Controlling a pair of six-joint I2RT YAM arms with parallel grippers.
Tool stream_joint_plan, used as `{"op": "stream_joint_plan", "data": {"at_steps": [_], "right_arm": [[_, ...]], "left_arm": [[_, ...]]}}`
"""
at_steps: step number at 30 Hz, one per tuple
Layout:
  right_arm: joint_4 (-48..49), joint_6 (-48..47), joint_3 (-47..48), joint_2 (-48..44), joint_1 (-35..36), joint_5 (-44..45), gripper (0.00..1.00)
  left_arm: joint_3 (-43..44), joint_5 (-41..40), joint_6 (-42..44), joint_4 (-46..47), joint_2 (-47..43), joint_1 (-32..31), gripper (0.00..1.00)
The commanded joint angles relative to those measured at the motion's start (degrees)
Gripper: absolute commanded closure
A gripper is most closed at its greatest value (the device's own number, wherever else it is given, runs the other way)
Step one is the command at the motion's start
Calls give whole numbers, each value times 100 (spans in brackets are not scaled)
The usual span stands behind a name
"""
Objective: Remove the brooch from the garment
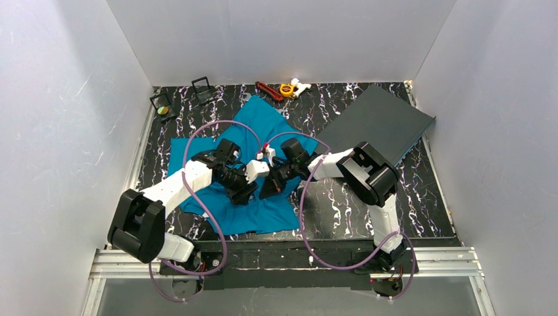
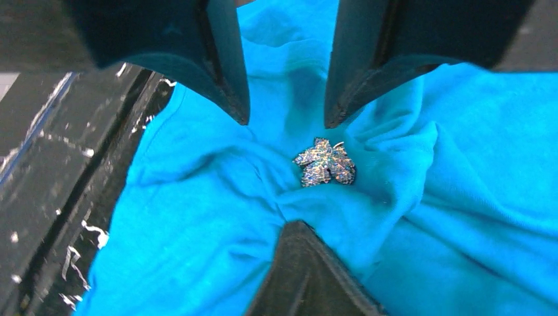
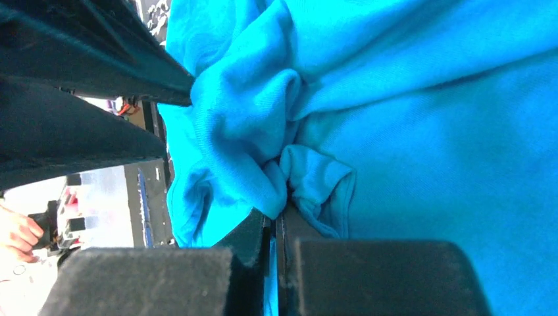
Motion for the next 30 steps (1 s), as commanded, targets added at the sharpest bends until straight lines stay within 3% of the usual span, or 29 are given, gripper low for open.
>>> {"op": "stream_joint_plan", "data": {"at_steps": [1,9,13,16,21,24,26,30], "right_arm": [[-1520,-832,-183,242,-48,1164,99],[-1944,-985,-93,380,-97,1207,99],[-2040,-1058,-6,445,-108,1147,99],[-2084,-1115,-20,460,-106,1110,99],[-2173,-1237,-106,367,-117,1045,99],[-2255,-1273,-105,307,-123,998,99],[-2336,-1305,-132,284,-136,962,99],[-2333,-1255,-222,273,-234,787,99]], "left_arm": [[270,1202,1475,-781,-140,116,60],[52,1691,3546,-832,49,135,62],[413,1722,3708,-1097,73,370,57],[431,1422,3890,-1236,-466,479,53],[354,865,2349,-1190,-1109,488,52],[293,740,725,-1091,-1224,460,52],[320,361,-516,-897,-1157,415,50],[186,-711,-1997,-584,-1001,112,50]]}}
